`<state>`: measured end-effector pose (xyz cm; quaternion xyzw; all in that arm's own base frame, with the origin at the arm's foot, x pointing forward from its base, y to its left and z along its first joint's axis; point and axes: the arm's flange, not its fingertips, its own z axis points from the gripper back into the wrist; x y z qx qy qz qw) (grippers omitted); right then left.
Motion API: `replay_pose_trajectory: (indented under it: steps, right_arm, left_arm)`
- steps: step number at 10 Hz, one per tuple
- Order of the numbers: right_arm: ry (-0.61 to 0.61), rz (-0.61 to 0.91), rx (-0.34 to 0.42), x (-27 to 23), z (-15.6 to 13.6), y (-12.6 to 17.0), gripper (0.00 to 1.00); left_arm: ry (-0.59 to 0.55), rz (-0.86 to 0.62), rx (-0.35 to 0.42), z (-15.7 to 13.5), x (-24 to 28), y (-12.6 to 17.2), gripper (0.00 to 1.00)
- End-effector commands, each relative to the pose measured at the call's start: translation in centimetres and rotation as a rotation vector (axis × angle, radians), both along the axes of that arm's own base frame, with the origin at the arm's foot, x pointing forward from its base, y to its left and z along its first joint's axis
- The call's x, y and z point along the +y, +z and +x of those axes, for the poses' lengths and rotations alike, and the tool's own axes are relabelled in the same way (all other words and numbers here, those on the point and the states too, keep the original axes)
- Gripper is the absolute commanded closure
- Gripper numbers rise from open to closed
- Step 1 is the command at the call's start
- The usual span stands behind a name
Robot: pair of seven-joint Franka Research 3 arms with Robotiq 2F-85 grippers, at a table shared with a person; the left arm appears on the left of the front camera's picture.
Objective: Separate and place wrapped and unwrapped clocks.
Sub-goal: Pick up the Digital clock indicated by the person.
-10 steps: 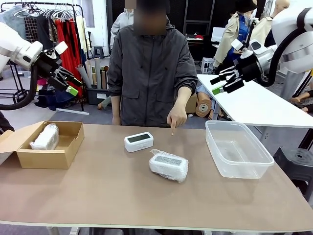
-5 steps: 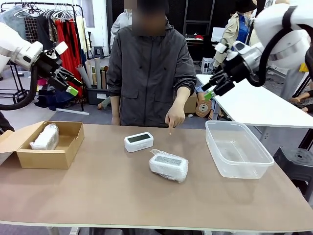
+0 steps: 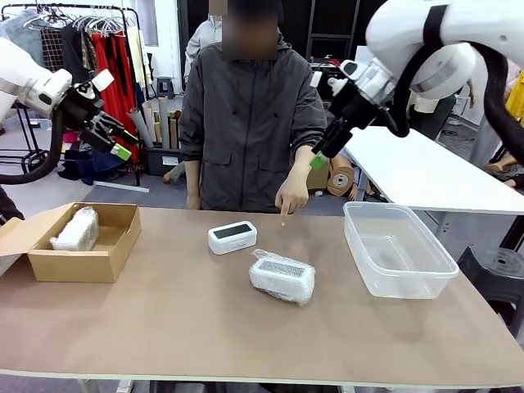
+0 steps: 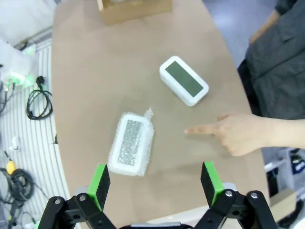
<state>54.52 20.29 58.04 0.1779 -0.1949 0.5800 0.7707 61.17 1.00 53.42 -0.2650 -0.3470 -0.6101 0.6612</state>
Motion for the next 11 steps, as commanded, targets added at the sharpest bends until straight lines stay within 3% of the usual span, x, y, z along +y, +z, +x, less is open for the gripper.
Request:
replay_pose_trajectory:
  steps: [1,4,7,11]
  right_arm:
    - [-0.014,-0.09,0.051,2.7,-0.4,0.8,0.0]
    - [0.044,-0.173,0.104,6.7,-2.0,-0.2,0.0]
    - [0.095,-0.387,0.054,10.5,-2.9,-3.7,0.0]
    - [0.094,-0.478,0.022,12.4,-3.7,-8.6,0.0]
  left_arm:
    - [0.0,0.008,-0.013,-0.5,0.0,-0.2,0.0]
    - [0.0,0.008,-0.013,-0.5,0.0,-0.2,0.0]
    - [0.0,0.008,-0.013,-0.5,0.0,-0.2,0.0]
    - [0.0,0.008,-0.013,-0.5,0.0,-0.2,0.0]
